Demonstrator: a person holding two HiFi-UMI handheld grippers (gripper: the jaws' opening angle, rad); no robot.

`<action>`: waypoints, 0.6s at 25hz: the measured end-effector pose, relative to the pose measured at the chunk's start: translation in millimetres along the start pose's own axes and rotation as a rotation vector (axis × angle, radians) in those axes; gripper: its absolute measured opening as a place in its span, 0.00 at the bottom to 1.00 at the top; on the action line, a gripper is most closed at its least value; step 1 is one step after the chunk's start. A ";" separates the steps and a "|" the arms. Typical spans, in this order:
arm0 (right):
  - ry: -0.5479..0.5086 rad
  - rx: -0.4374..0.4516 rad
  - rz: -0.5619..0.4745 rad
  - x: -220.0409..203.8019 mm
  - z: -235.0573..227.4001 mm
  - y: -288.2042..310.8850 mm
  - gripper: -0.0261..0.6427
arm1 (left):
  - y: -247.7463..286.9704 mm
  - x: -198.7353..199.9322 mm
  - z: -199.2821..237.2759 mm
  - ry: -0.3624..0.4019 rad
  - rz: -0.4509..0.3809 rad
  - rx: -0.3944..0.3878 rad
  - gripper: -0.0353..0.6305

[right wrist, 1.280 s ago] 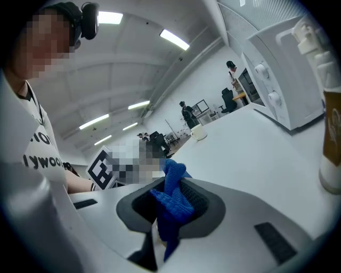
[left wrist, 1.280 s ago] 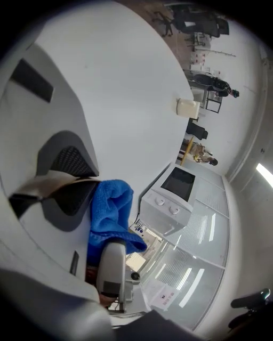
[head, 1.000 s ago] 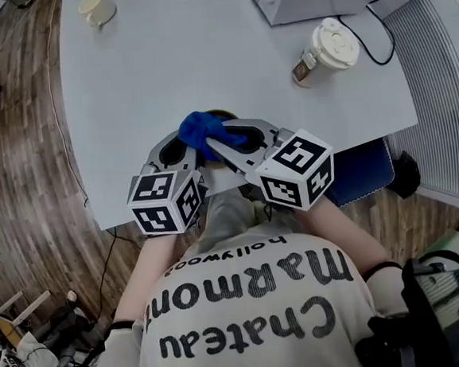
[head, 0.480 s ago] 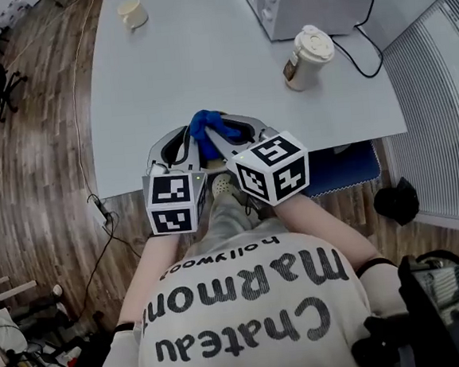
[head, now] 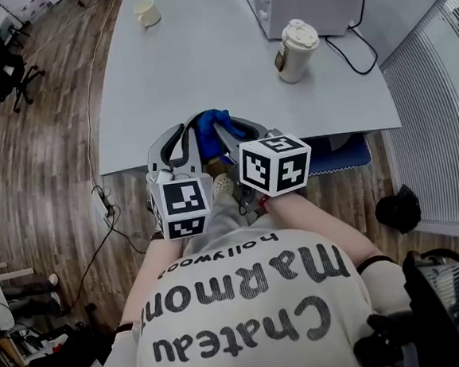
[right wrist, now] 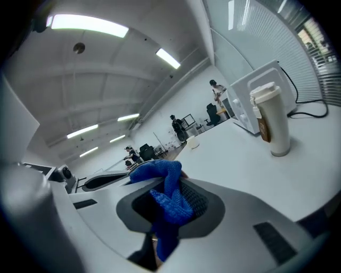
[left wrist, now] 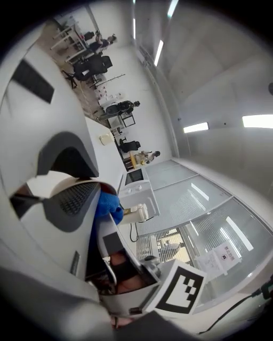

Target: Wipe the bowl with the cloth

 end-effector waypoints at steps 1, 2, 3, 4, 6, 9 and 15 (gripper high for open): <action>0.031 -0.003 -0.002 -4.7 -1.4 -4.7 0.14 | -3.4 0.0 -2.9 -0.005 -0.004 0.005 0.11; 0.064 -0.007 -0.003 -9.6 -3.3 -9.1 0.14 | -6.2 0.0 -5.6 -0.009 -0.007 0.009 0.11; 0.097 -0.010 -0.003 -14.5 -5.7 -12.9 0.14 | -8.2 0.0 -7.8 -0.014 -0.009 0.012 0.11; 0.129 -0.012 -0.001 -18.9 -8.5 -16.1 0.14 | -9.3 0.0 -9.9 -0.020 -0.010 0.015 0.11; 0.179 -0.013 0.008 -26.3 -14.9 -20.5 0.14 | -9.1 0.0 -14.3 -0.029 -0.008 0.019 0.11; 0.206 -0.022 0.021 -32.1 -24.1 -24.8 0.14 | -4.2 0.8 -20.3 -0.043 -0.005 0.026 0.11; 0.103 0.077 -0.046 -17.6 10.3 -45.6 0.14 | -17.8 7.5 -35.1 -0.060 -0.024 -0.052 0.11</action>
Point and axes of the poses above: the fingertips, and each gripper's own axes: y forward along the fingers, z to its left, x out of its top, the point moved 5 cm from there along -y, backward along the fingers, and after that the axes turned 9 degrees about z, right-handed, at the moved point
